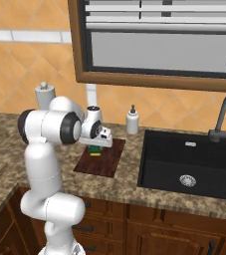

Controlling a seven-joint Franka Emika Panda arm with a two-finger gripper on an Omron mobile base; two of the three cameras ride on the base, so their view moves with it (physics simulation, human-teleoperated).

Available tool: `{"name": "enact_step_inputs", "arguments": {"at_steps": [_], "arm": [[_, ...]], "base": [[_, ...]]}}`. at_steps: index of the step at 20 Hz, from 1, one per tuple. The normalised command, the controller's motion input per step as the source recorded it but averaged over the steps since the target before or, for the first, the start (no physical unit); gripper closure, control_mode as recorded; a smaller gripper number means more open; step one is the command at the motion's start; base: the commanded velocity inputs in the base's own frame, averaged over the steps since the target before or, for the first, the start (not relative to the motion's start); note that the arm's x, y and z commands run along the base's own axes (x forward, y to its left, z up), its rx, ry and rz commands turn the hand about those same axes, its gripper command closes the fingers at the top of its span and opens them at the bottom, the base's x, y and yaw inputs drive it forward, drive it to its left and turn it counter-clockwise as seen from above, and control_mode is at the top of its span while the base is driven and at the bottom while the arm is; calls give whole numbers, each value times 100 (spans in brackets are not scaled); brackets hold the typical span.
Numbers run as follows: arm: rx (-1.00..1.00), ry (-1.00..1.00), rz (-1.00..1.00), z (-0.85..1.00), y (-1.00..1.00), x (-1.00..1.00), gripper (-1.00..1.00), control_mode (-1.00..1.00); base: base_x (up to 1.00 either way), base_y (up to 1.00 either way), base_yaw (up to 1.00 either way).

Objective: Pick up the sponge from the counter and clean the cutting board by briefly scrubbing or pressing down on the cutting board. Once finished, release the sponge.

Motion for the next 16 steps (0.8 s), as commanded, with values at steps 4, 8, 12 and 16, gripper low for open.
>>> {"name": "enact_step_inputs", "arguments": {"at_steps": [4, 8, 12, 16], "arm": [[1, 0, 0, 5, -4, 43, 100, -100], [0, 0, 0, -41, 0, 18, 100, -100], [0, -1, 0, -49, 0, 8, 100, -100], [3, 0, 0, 5, -24, 22, 100, -100]], "base": [[0, 0, 0], [0, 0, 0], [0, 0, 0], [0, 0, 0]]}}
